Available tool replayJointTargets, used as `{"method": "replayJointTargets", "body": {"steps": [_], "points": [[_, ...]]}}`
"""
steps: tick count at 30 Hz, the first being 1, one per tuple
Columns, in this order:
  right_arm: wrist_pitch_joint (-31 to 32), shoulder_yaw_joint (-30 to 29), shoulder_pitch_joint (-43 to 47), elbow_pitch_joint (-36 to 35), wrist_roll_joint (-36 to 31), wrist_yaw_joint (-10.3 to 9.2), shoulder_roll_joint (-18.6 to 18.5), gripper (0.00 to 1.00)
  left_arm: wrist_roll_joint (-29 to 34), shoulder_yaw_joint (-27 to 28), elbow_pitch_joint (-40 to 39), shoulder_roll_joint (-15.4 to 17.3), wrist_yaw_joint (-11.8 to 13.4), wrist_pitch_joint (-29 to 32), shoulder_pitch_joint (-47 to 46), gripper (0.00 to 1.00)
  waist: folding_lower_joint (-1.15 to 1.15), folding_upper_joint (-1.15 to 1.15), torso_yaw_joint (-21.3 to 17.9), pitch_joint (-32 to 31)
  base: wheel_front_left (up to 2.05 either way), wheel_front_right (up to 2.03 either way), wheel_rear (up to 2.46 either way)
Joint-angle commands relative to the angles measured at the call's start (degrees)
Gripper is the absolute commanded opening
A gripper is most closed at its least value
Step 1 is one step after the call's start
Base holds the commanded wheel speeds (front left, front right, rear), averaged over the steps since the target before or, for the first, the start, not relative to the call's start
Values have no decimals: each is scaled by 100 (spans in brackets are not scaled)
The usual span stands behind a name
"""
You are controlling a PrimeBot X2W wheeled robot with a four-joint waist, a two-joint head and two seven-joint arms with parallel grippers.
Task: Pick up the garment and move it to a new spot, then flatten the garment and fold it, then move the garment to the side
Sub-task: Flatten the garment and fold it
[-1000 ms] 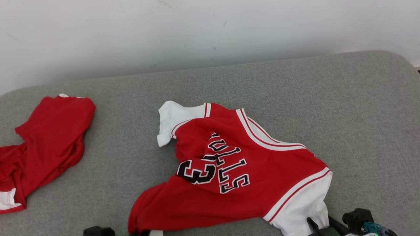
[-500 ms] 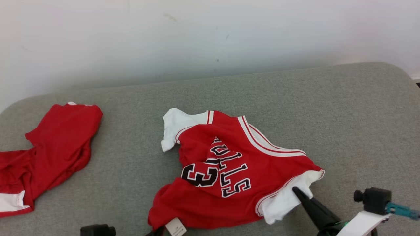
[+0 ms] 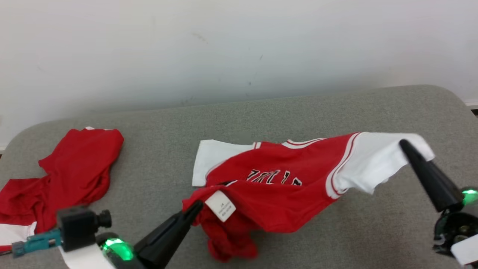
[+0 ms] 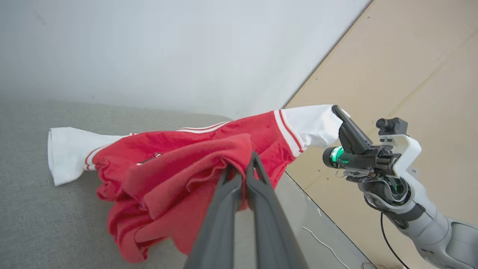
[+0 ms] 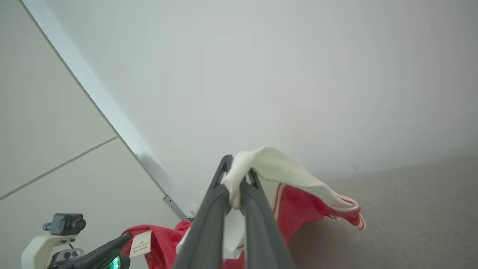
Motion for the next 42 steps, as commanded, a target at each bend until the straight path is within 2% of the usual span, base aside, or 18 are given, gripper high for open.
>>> {"method": "replayJointTargets", "body": {"steps": [1,7,16,21,25,28,31,35,36,42], "points": [[-85,-168,-136,-192,111,3,-134,0,-127,56,-219,62,38,71,-123,0,0,0,-18,-14,0,0,0],[-327,-1062,-277,-923,428,3,-609,0,-259,463,-1147,307,241,344,-651,0,0,0,-67,-60,0,0,0],[-327,-2364,-467,-1562,995,3,-1302,0,-663,836,-1873,629,501,872,-1627,0,0,0,-153,-4,0,0,0],[-232,-2787,-481,-1406,1206,3,-1664,0,-698,877,-1696,811,591,1177,-2322,0,0,0,-164,410,0,0,0],[-163,-2666,-798,-1133,1392,3,-1734,0,-592,779,-1120,923,552,1376,-3015,0,0,0,-180,1032,0,0,0],[-125,-2350,-1346,-708,1492,3,-1660,0,-419,646,-510,946,474,1477,-3672,0,0,0,-189,1554,0,0,0],[-48,-1886,-2215,-79,1399,3,-1510,0,-256,469,247,823,385,1487,-4496,0,0,0,-177,2058,0,0,0],[118,-1189,-3821,1205,1062,3,-955,0,101,173,1298,615,217,1418,-5747,0,0,0,-134,2653,0,0,0],[118,-1189,-3821,1205,1062,3,-955,0,101,173,1298,615,217,1418,-5747,0,0,0,-134,2653,0,0,0],[443,-671,-6596,3464,27,3,271,0,755,-152,2789,268,87,1111,-7685,0,0,0,-11,3500,0,0,0]]}}
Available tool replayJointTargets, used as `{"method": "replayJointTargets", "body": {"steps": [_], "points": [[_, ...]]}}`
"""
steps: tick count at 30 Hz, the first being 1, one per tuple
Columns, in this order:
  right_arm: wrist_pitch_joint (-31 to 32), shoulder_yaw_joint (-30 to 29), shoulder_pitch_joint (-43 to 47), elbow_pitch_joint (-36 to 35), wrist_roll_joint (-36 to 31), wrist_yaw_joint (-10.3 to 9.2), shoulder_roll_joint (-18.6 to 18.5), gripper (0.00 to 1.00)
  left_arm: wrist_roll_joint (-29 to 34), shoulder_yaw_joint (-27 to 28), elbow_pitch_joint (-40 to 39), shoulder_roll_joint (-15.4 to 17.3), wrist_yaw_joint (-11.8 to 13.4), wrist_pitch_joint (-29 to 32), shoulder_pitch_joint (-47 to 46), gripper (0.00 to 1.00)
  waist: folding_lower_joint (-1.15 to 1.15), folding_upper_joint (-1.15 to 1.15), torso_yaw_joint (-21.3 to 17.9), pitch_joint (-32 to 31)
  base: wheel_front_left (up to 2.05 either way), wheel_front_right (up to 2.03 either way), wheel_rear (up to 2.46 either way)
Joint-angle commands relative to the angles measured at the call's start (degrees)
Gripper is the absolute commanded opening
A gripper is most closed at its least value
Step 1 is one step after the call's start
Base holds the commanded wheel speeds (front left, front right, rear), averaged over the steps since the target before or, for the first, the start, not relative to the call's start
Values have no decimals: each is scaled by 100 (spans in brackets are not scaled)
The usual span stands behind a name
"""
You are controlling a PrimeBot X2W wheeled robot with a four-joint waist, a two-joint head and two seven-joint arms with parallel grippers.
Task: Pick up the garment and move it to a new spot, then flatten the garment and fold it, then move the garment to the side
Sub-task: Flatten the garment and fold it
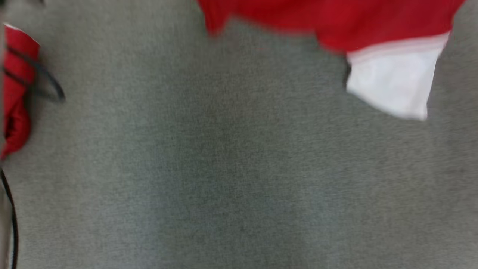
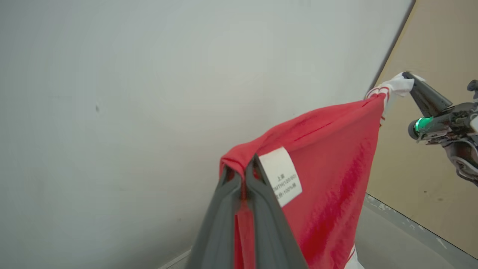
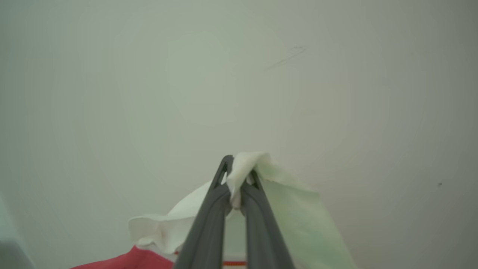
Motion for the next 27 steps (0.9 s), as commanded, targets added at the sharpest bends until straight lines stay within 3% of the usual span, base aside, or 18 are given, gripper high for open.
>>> {"method": "replayJointTargets", "body": {"steps": [1,7,13,18,27], "points": [[20,4,-238,178,-125,3,127,0,131,11,157,4,-23,-86,-198,0,-2,0,120,581,0,0,0],[143,-163,-2000,1619,-1109,3,1116,0,745,-103,1595,-235,-79,-797,-1758,0,-2,0,205,1219,0,0,0],[38,-274,-2456,2369,-1856,3,1657,0,1086,-428,2710,-398,-160,-1624,-2392,0,-2,0,238,1669,0,0,0],[46,-200,-1684,2221,-1937,3,1919,0,908,-849,3222,-483,-188,-2100,-2016,0,-2,0,270,1635,0,0,0],[173,-59,987,943,-1521,3,1537,0,99,-1674,2929,-30,-187,-2841,-278,0,-2,0,282,902,0,0,0]]}}
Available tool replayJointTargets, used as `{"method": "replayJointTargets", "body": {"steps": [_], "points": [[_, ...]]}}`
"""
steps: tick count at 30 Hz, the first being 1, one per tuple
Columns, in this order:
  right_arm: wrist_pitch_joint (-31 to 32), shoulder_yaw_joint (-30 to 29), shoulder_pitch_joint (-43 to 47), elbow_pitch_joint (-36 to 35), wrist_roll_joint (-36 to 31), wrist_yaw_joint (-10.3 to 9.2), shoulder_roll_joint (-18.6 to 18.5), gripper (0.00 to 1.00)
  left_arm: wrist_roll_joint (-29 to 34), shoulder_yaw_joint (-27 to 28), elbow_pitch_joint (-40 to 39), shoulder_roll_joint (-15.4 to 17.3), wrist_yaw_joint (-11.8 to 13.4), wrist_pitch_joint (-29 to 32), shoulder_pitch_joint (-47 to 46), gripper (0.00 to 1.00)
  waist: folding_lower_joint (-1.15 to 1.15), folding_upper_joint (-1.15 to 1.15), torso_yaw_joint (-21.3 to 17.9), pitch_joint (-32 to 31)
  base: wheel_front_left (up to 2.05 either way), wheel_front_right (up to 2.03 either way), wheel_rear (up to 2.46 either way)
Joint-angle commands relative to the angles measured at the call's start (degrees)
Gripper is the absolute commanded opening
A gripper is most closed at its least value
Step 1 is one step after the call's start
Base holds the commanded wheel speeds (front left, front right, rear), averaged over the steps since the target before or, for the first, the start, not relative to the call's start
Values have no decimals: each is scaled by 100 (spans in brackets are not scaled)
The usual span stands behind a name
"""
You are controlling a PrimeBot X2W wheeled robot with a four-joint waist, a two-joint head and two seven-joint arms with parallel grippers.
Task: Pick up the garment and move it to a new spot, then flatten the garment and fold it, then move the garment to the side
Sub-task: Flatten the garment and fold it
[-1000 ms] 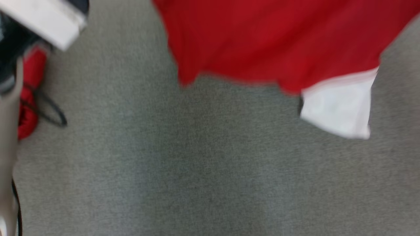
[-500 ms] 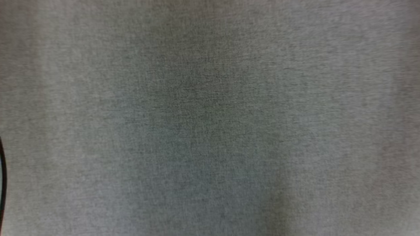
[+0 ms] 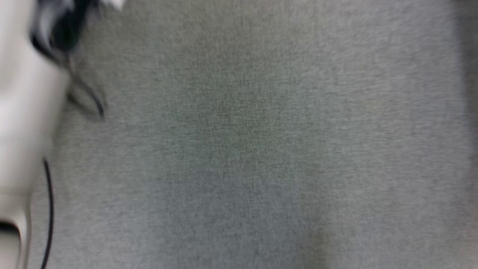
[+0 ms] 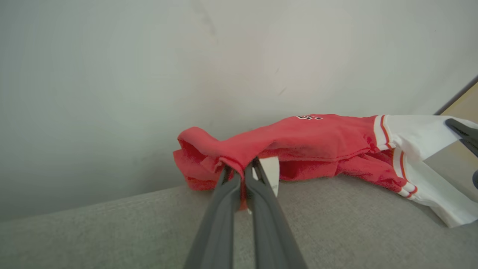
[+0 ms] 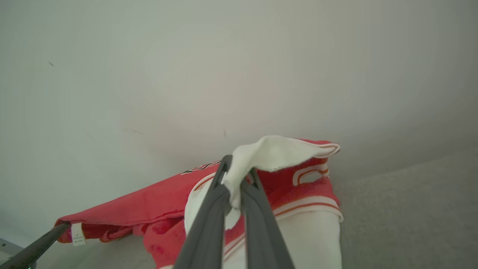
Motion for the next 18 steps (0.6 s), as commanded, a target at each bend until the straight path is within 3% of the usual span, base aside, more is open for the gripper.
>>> {"method": "replayJointTargets", "body": {"steps": [1,8,18], "points": [[22,18,388,-145,63,3,-98,0,-77,-64,-74,99,-10,-82,313,0,-1,0,-3,-384,0,0,0],[54,-36,2638,-1096,384,3,-500,0,-563,-299,-708,387,23,-643,2290,0,-1,0,23,-1400,0,0,0],[91,-667,5275,-2464,667,3,-846,0,-664,-542,-2552,819,803,-858,4612,0,-1,0,53,-2398,0,0,0]]}}
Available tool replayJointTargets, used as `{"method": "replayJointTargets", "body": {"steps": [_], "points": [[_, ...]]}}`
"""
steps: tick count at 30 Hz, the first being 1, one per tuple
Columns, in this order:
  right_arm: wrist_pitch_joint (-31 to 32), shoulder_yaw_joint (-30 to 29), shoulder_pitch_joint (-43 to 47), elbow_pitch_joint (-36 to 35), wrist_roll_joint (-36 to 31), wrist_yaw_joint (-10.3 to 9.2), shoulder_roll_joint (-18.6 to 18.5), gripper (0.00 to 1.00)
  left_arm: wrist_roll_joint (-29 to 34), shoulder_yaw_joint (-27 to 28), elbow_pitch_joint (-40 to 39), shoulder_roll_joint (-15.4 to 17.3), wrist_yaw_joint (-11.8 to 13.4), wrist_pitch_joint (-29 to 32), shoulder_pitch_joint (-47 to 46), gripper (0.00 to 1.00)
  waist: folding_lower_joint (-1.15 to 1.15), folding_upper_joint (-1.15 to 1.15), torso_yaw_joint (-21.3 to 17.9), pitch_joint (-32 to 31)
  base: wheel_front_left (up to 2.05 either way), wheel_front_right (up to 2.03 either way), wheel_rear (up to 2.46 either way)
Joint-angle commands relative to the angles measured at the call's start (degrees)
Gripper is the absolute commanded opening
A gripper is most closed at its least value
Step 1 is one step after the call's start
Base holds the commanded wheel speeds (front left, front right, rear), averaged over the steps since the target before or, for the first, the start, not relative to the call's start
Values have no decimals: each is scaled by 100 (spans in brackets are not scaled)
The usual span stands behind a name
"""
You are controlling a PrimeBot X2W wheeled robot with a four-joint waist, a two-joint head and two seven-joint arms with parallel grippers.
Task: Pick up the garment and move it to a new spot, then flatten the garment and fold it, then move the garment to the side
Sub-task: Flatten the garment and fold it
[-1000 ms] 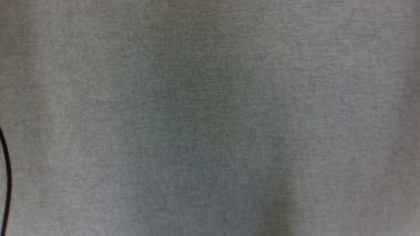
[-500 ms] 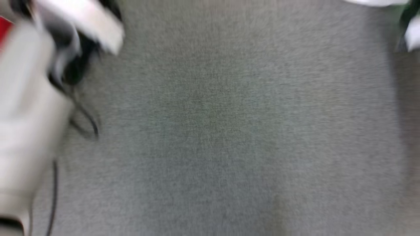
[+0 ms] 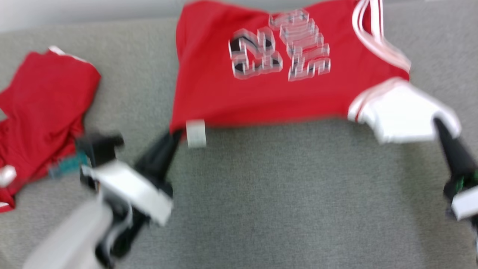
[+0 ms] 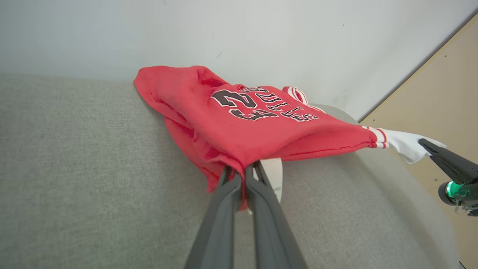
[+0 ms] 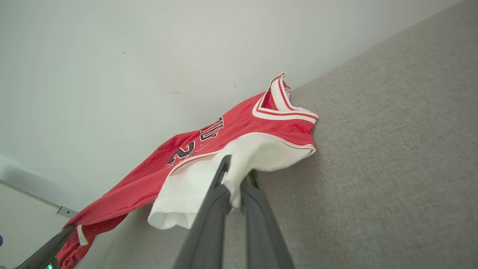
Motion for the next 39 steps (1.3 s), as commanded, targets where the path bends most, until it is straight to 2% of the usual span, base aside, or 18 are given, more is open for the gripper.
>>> {"method": "replayJointTargets", "body": {"steps": [1,6,11,24,28,34,39], "points": [[36,-32,298,-86,-54,3,0,0,61,-47,-161,111,123,-23,316,0,4,-1,-12,-312,0,0,0],[104,-214,1217,-162,-363,3,65,0,-123,-144,-683,236,487,-145,1255,0,4,-1,-28,-582,0,0,0],[189,-341,1961,-129,-741,3,207,0,-145,-229,-705,249,716,-320,1911,0,4,-1,-35,-820,0,0,0],[322,-709,3058,352,-1768,2,505,0,-79,-680,-171,-96,684,-532,2790,0,4,-1,-101,-1342,0,0,0],[330,-818,3278,450,-1885,1,577,0,-132,-703,-83,-139,670,-580,2983,0,4,-1,-98,-1415,0,0,0],[347,-948,3574,644,-2124,-4,675,0,-236,-782,22,-82,614,-560,3313,0,4,-1,-87,-1515,0,0,0],[419,-1013,3739,627,-2186,-4,732,0,-324,-867,-125,138,579,-303,3499,0,4,-1,-66,-1580,0,0,0]]}}
